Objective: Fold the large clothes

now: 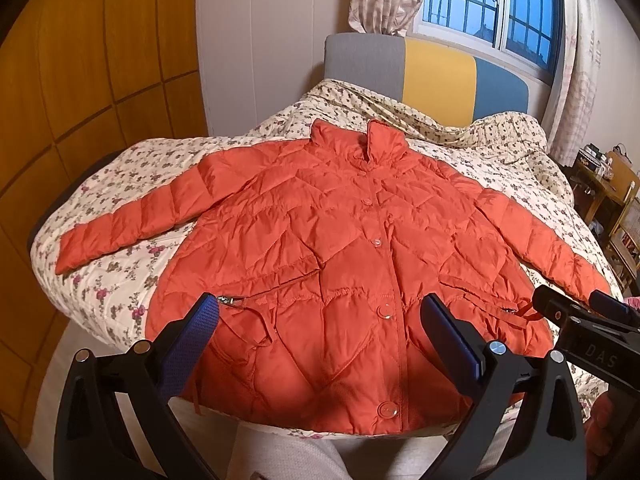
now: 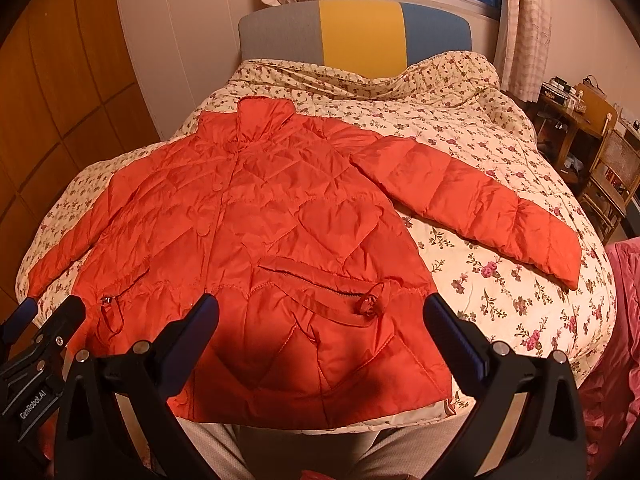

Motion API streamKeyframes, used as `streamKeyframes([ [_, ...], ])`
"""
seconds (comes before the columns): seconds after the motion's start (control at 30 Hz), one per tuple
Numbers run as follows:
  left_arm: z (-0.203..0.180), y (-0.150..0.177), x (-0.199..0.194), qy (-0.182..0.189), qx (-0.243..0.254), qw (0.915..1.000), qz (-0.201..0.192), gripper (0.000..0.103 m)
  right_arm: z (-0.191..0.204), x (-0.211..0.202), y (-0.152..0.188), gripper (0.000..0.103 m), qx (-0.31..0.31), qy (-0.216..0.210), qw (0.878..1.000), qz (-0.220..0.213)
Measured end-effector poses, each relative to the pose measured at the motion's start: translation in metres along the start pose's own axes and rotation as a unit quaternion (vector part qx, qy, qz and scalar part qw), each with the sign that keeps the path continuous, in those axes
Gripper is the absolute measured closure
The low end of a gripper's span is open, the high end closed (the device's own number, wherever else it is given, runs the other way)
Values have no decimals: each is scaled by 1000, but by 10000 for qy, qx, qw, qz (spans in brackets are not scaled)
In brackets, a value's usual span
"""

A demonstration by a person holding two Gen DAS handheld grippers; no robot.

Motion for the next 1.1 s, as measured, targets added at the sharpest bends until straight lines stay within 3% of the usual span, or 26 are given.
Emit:
streamKeyframes([
  [0.6,3,-5,36,224,-59,9989,409,3,-18,32,-10,2,200,199,9994,187],
  [0.73,13,-9,57,321,-193,9982,465,3,-54,50,-18,2,600,285,9977,131],
  [0.83,25,-15,80,31,-234,9985,494,3,-91,65,-23,2,1041,-25,9946,-22],
  [0.9,33,-20,98,-156,-184,9984,518,3,-114,76,-23,2,1311,119,9913,88],
  [1.1,58,-38,142,-168,-251,9980,550,3,-189,110,-19,3,2302,606,9710,232],
])
Point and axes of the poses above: each gripper's, at about its wrist camera, not at the fingertips, and x roughly the way its jaws point, z to its left, y to its underside, the point moved 3 cm from there along x, roughly the way its jaws point, and after that the axes turned 4 degrees about z, right-handed, at the moved point
